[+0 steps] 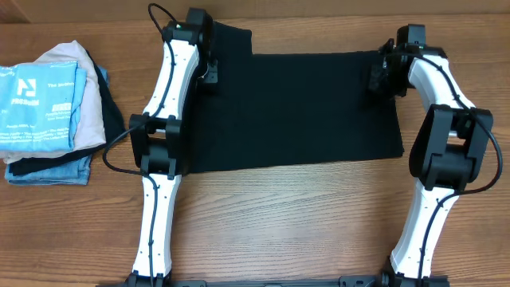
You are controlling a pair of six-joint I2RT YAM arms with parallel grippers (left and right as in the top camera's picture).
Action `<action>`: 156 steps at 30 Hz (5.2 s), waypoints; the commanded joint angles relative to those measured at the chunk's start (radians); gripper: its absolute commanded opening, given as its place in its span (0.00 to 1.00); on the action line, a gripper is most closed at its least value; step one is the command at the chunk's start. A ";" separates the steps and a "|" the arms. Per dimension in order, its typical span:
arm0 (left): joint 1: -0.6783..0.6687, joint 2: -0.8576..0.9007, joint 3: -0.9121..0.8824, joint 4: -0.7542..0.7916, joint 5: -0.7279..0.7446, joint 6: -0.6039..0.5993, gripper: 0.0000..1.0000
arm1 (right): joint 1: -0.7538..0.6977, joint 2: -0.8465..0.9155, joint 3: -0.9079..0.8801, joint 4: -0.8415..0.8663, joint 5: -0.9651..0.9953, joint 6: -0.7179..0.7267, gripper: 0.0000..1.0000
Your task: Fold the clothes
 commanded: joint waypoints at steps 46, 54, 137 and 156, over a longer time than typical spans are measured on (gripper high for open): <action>0.261 -1.014 -1.462 0.314 0.165 -0.286 0.70 | -0.212 -0.645 -0.867 0.148 0.001 0.426 0.57; 0.270 -1.014 -1.489 0.348 0.178 -0.287 0.69 | -0.212 -0.644 -0.920 0.248 0.001 0.440 0.49; 0.126 -1.013 -1.626 0.401 0.162 -0.304 0.04 | -0.215 -0.647 -0.991 0.211 0.101 0.461 0.04; 0.126 -1.014 -1.574 0.288 0.106 -0.307 0.31 | -0.214 -0.679 -0.842 0.131 -0.032 0.330 0.56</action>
